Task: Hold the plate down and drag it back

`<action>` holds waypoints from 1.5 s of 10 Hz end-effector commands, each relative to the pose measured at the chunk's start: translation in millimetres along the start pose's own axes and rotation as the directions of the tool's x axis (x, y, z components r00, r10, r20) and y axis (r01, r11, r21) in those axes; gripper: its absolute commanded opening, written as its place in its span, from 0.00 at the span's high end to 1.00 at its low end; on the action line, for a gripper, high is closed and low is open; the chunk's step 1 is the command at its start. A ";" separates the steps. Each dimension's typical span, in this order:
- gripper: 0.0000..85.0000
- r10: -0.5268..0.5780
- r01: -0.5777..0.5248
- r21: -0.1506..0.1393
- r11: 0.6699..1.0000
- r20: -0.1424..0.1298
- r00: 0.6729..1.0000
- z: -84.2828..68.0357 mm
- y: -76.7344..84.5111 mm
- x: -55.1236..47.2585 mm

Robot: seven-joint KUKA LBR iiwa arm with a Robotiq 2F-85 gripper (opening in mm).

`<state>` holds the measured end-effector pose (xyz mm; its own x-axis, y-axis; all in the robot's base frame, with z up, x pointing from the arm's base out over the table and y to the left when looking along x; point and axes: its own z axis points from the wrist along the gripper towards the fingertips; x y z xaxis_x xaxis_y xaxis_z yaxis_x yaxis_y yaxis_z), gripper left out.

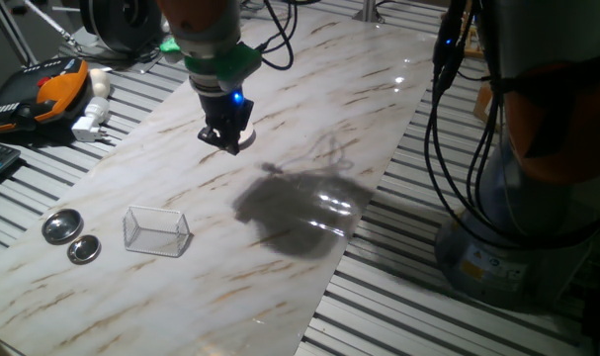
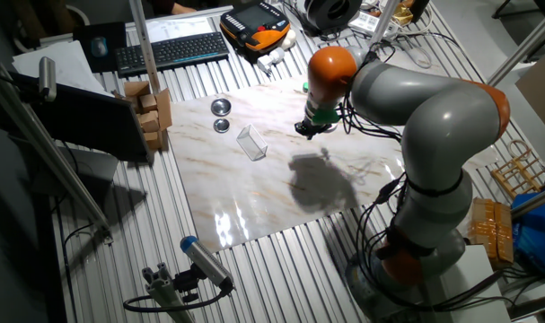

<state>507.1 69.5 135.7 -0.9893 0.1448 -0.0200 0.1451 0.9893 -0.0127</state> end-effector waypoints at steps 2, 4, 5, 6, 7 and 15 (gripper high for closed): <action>1.00 -0.058 0.059 0.042 0.997 -0.041 0.997 0.2 0.2 0.1; 1.00 -0.066 0.067 0.067 0.995 -0.014 0.998 0.2 0.2 0.1; 1.00 -0.070 0.072 0.047 0.996 -0.034 0.997 0.2 0.2 0.1; 1.00 -0.083 0.085 0.035 0.996 -0.052 0.995 -1.4 -0.4 0.3; 1.00 -0.088 0.090 0.022 0.996 -0.062 0.994 -12.8 -2.7 3.2; 1.00 -0.097 0.097 0.029 0.995 -0.027 0.995 -85.3 -32.7 8.3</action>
<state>492.7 39.9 221.1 -0.9987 0.0495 0.0089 0.0490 0.9979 -0.0423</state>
